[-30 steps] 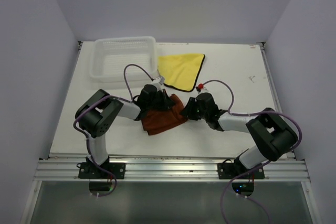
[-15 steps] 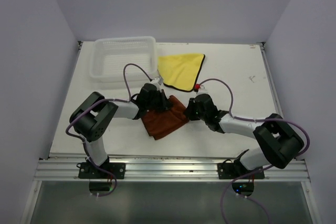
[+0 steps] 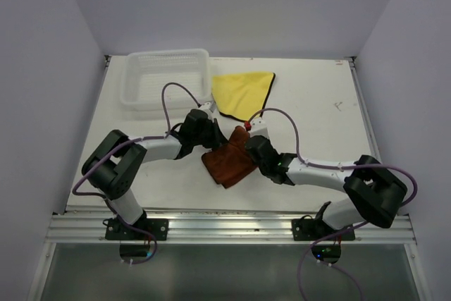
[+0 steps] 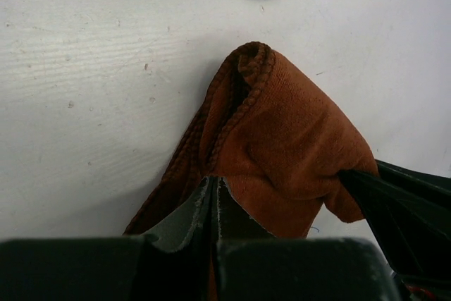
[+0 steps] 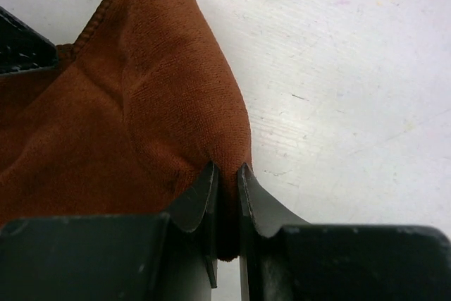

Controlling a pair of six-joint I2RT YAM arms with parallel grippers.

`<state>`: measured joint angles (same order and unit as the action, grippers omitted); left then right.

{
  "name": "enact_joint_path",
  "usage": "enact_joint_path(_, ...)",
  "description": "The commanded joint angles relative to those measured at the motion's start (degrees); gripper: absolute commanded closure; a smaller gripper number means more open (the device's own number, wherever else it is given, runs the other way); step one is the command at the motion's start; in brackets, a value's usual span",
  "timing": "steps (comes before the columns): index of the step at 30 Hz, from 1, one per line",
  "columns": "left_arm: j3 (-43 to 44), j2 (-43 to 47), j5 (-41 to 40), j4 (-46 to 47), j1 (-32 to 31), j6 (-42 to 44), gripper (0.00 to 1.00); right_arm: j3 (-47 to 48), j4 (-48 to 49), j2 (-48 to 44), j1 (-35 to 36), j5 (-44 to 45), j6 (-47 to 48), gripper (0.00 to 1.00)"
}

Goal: Roll the towels
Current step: Roll the towel

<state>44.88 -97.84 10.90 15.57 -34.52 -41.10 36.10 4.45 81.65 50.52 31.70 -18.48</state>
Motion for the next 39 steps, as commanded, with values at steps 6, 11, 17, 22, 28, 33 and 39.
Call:
enact_joint_path(6,2.58,3.97,0.0,-0.98,0.42,1.2,0.95,2.22,1.53,3.33,7.3,14.77,7.22,1.0)
enact_joint_path(11,3.19,4.33,0.36,-1.07,0.42,0.5,0.95,5.12,1.35,8.61,14.06,20.23,10.21,1.0)
enact_joint_path(17,2.67,3.62,2.11,0.86,0.69,-1.35,0.96,10.03,-0.05,18.27,21.45,28.05,12.59,1.0)
enact_joint_path(22,1.96,4.41,3.69,2.27,0.6,-2.58,0.96,13.47,-1.72,23.03,23.83,30.0,13.47,1.0)
enact_joint_path(28,-0.06,7.48,5.01,4.03,0.6,-3.89,0.97,14.88,-1.9,24.96,24.36,29.73,14.35,1.0)
enact_joint_path(33,-1.29,9.95,4.57,5.08,0.6,-5.39,0.98,16.11,-2.43,26.37,25.15,30.0,14.96,1.0)
enact_joint_path(39,-3.05,6.36,12.11,14.74,0.6,-6.53,0.97,16.37,-2.69,26.63,25.33,30.61,14.97,1.0)
